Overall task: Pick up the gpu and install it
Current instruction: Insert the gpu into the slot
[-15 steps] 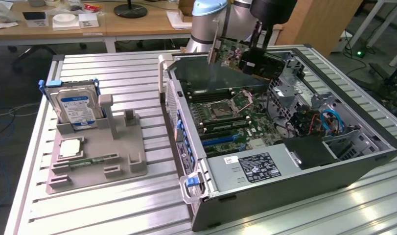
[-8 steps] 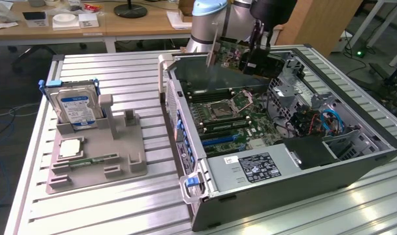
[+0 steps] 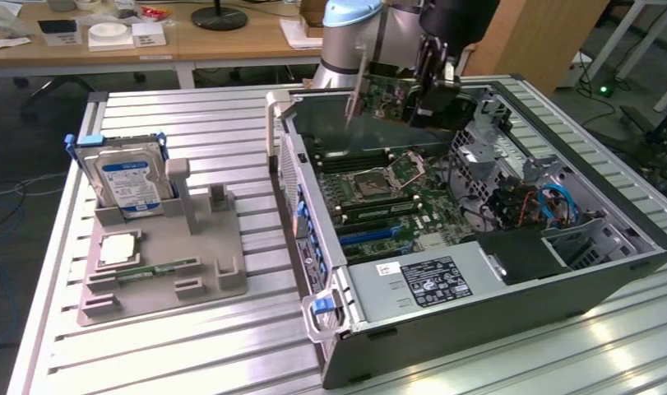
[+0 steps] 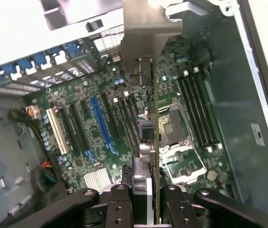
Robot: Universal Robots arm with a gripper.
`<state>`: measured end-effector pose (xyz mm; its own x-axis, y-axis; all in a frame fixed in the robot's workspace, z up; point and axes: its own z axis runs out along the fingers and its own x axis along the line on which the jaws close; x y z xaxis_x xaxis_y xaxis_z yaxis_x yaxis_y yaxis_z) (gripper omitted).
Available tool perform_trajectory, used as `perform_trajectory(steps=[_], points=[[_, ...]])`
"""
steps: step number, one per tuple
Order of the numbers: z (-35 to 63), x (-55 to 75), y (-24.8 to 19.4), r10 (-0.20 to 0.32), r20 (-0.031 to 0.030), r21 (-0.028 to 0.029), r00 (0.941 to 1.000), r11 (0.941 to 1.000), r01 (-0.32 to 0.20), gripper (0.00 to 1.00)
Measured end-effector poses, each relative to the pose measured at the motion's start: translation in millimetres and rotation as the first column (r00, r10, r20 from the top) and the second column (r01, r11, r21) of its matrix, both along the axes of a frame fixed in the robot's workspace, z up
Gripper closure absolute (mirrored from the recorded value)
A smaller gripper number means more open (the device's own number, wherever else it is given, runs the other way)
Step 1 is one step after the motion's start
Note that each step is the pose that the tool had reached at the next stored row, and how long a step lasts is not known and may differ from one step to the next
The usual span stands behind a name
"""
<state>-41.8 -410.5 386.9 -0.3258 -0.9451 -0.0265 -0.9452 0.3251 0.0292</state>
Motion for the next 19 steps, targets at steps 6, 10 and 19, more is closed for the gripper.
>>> perform_trajectory(steps=[6, 10, 19], points=[[-2.8, -0.1, 0.0, 0.105, 0.0042, -0.0002, 0.9944, 0.9945, -0.105, 0.71], [-3.8, -0.1, -0.2, 0.159, 0.0053, -0.0005, 0.9872, 0.9872, -0.159, 0.71], [-4.1, -0.1, -0.3, 0.199, 0.0057, -0.0002, 0.9801, 0.9801, -0.199, 0.71]])
